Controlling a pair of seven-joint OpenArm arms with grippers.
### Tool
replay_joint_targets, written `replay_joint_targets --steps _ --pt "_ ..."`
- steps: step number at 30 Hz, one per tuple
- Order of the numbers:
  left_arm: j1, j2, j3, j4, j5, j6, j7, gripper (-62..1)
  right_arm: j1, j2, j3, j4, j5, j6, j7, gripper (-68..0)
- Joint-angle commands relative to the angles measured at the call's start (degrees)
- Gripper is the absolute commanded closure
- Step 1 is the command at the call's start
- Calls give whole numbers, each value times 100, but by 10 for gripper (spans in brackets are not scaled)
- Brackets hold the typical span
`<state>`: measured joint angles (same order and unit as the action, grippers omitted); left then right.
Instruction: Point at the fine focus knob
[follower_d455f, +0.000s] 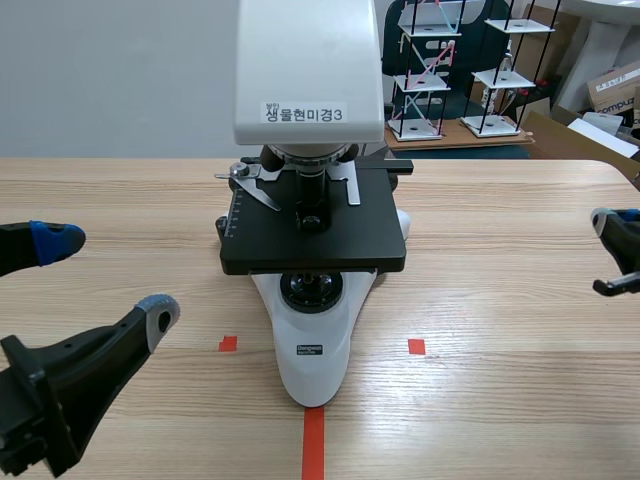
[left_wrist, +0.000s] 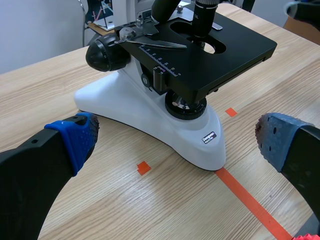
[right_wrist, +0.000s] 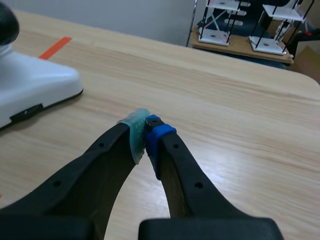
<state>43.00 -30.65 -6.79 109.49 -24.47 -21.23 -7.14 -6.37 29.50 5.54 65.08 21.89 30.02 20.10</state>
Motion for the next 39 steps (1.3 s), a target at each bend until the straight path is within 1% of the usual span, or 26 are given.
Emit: replay_joint_targets --steps 1,3,5,8,10,15,16,19,22,24,39 --pt "-4 0 -31 92 -35 -11 -81 -623 280 33 -166 39 -15 7 90 -6" --pt "-4 0 -31 92 -35 -11 -81 -623 595 33 -367 -199 -101 9 173 -6" --pt "-4 0 -31 92 -35 -11 -81 -623 887 31 -599 -415 -221 15 376 -6" --pt "-4 0 -31 92 -35 -11 -81 -623 1309 -13 -901 -684 -468 170 579 -6" --pt "-4 0 -31 92 -35 -11 -81 -623 1565 -101 -1027 -831 -656 262 581 -6" --pt "-4 2 -31 92 -35 -11 -79 -623 2094 -413 -1191 -1279 -1130 315 649 -4" --pt "-4 0 -31 92 -35 -11 -79 -623 2181 -461 -1207 -1370 -1222 380 684 -4" --pt "-2 0 -31 92 4 -11 -79 -623 2365 -560 -1211 -1578 -1563 743 905 -4" --pt "-2 0 -31 92 9 -11 -79 -623 2430 -599 -1211 -1606 -1860 890 1064 -4" --pt "-2 0 -31 92 9 -11 -79 -623 2433 -603 -1211 -1606 -2033 909 1182 -4" --pt "-2 0 -31 92 9 -11 -74 -623 2428 -601 -1209 -1606 -2041 905 1178 -4"
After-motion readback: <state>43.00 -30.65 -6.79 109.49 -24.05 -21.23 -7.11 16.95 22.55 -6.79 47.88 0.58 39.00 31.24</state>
